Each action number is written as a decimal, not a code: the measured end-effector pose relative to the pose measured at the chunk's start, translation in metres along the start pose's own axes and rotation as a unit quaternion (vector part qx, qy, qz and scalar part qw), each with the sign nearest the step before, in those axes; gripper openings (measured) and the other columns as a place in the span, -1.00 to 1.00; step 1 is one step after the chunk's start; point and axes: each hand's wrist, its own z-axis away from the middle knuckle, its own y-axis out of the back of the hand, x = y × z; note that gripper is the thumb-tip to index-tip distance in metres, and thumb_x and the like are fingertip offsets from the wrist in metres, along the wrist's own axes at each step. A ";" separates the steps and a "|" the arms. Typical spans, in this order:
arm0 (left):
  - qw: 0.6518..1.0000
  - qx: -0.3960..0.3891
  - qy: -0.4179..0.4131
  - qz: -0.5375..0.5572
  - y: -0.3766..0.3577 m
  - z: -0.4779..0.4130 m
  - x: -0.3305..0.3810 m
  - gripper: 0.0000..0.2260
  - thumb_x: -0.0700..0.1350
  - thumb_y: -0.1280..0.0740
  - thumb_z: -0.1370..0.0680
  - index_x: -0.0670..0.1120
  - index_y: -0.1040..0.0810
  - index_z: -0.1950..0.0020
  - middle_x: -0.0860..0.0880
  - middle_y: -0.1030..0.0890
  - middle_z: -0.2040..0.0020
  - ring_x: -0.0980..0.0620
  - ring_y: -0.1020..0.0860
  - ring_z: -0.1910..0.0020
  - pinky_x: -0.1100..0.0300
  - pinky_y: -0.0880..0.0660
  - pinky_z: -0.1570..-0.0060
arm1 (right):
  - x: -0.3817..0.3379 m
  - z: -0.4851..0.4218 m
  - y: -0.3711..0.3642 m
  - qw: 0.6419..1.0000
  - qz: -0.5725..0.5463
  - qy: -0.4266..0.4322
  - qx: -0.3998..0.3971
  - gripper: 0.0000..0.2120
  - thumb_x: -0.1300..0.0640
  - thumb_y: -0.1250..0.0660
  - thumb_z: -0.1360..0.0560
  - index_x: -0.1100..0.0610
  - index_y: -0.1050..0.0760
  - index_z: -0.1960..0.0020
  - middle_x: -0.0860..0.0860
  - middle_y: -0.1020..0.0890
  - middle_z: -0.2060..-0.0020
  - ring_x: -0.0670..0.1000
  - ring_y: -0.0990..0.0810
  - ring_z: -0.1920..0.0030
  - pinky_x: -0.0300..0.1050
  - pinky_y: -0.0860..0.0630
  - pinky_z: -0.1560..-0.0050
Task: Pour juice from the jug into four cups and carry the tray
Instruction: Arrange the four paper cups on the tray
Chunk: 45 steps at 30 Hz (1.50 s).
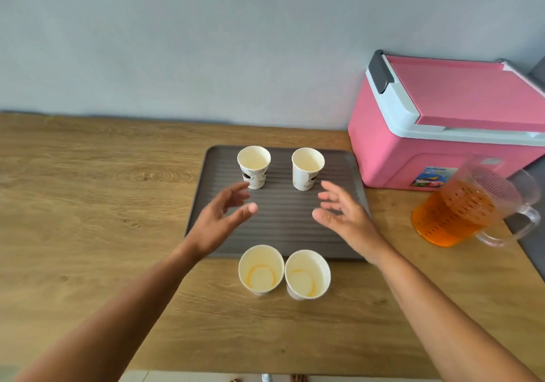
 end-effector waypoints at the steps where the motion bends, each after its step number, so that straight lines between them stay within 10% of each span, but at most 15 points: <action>1: 1.000 -0.027 0.003 0.006 -0.003 0.014 -0.001 -0.25 0.42 -0.43 -0.24 0.19 -0.42 -0.37 0.09 -0.58 -0.24 0.19 -0.51 -0.26 0.03 -0.42 -0.33 | 0.002 0.013 -0.003 1.000 0.005 0.001 -0.029 -0.13 -0.36 -0.47 -0.21 -0.15 -0.28 -0.44 -0.06 -0.50 -0.33 -0.09 -0.49 -0.33 -0.08 -0.49 -0.26; 11: 0.980 -0.076 -0.032 -0.180 -0.030 0.085 -0.018 0.13 0.34 -0.56 -0.06 0.21 -0.09 -0.52 0.21 -0.43 -0.32 0.50 -0.25 -0.30 0.04 -0.15 -0.41 | 0.033 0.086 -0.038 0.993 0.087 -0.007 -0.083 0.21 -0.31 -0.63 -0.02 -0.23 -0.10 -0.54 -0.21 -0.37 -0.42 -0.28 -0.34 -0.40 -0.23 -0.28 -0.42; 18: 0.978 -0.034 -0.026 -0.203 -0.038 0.090 -0.020 -0.23 0.04 -0.61 -0.23 0.27 -0.27 -0.31 0.43 -0.35 -0.14 0.52 -0.25 -0.08 0.16 -0.28 -0.22 | 0.044 0.097 -0.053 0.995 0.093 -0.006 -0.025 -0.10 -0.01 -0.62 -0.24 -0.29 -0.20 -0.42 -0.31 -0.47 -0.24 -0.31 -0.47 -0.20 -0.40 -0.38 -0.21; 29: 0.998 0.037 -0.023 -0.052 -0.017 0.026 -0.007 -0.32 -0.10 -0.61 -0.24 0.14 -0.40 -0.27 0.23 -0.57 -0.05 0.34 -0.54 0.01 0.51 -0.43 0.08 | 0.015 0.030 -0.025 0.994 0.042 0.026 0.098 -0.26 0.20 -0.60 -0.30 -0.08 -0.30 -0.33 -0.27 -0.53 -0.10 -0.39 -0.50 -0.05 -0.46 -0.39 -0.07; 36: 0.996 0.056 0.014 -0.071 -0.026 -0.014 -0.022 -0.28 -0.12 -0.60 -0.28 0.11 -0.35 -0.35 0.10 -0.55 -0.15 0.04 -0.58 -0.06 0.12 -0.54 -0.09 | 0.034 -0.010 -0.030 0.993 0.058 0.001 0.100 -0.27 0.08 -0.58 -0.27 -0.09 -0.30 -0.33 -0.22 -0.53 -0.13 -0.12 -0.55 -0.14 -0.10 -0.50 -0.19; 45: 0.992 0.060 0.021 -0.109 -0.025 -0.016 -0.024 -0.06 0.09 -0.60 -0.16 0.24 -0.21 -0.44 0.03 -0.44 -0.31 0.02 -0.45 -0.28 0.01 -0.42 -0.31 | 0.044 -0.014 -0.025 0.994 0.052 -0.011 0.095 -0.19 0.14 -0.61 -0.28 -0.13 -0.23 -0.35 -0.26 -0.49 -0.11 -0.10 -0.50 -0.15 -0.35 -0.40 -0.06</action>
